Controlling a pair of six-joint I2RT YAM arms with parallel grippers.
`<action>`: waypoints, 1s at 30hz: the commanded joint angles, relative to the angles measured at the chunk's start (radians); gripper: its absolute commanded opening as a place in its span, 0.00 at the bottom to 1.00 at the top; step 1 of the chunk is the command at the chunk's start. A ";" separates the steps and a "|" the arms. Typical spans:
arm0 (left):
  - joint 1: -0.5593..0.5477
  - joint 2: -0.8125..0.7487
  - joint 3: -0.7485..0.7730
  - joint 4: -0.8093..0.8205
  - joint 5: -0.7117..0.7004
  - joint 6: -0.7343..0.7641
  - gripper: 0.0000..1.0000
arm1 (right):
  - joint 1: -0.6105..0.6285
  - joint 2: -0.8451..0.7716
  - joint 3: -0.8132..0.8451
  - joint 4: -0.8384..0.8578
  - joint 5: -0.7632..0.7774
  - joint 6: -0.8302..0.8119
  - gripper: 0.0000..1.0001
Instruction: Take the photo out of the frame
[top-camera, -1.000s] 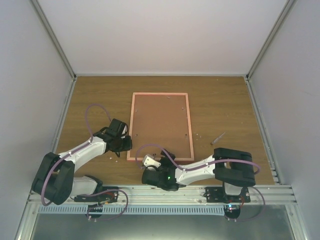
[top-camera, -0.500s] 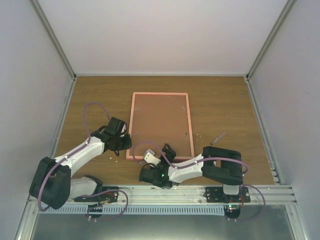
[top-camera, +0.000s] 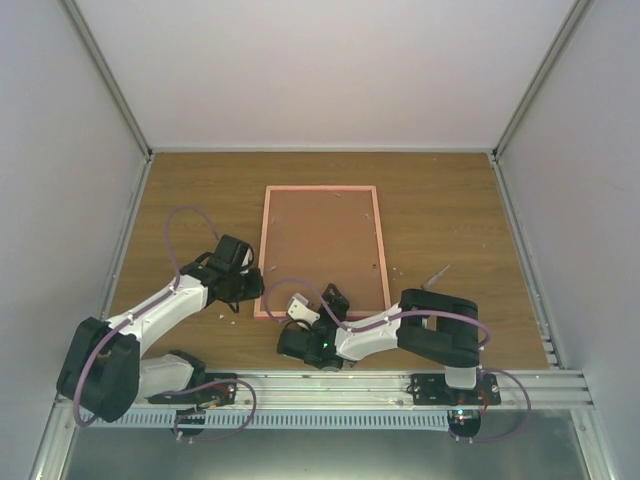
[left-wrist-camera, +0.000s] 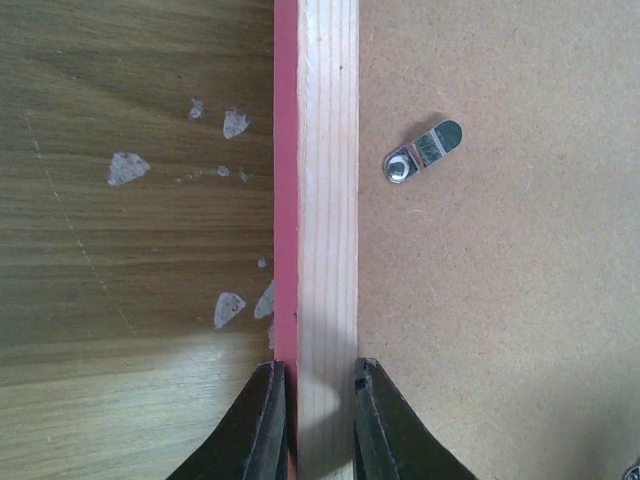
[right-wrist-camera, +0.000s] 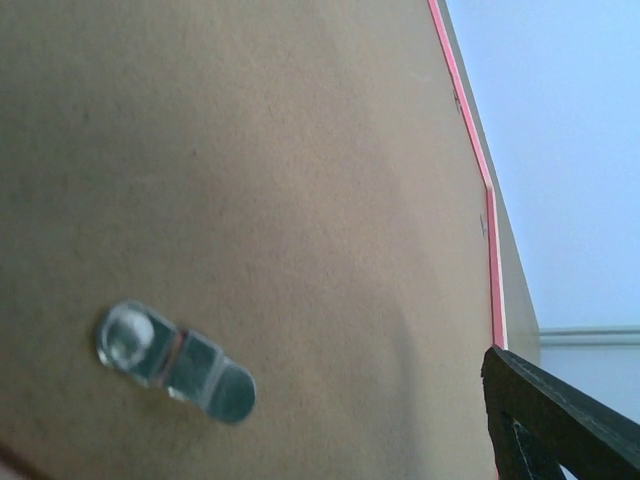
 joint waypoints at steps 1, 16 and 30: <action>-0.015 -0.053 -0.002 0.132 0.094 -0.036 0.02 | -0.010 0.049 0.007 0.063 -0.026 -0.015 0.84; 0.073 -0.295 0.047 0.050 0.078 -0.112 0.28 | -0.011 -0.066 -0.024 0.103 -0.004 -0.066 0.49; 0.143 -0.558 0.161 -0.088 0.006 -0.159 0.51 | -0.016 -0.308 -0.041 0.341 -0.026 -0.316 0.14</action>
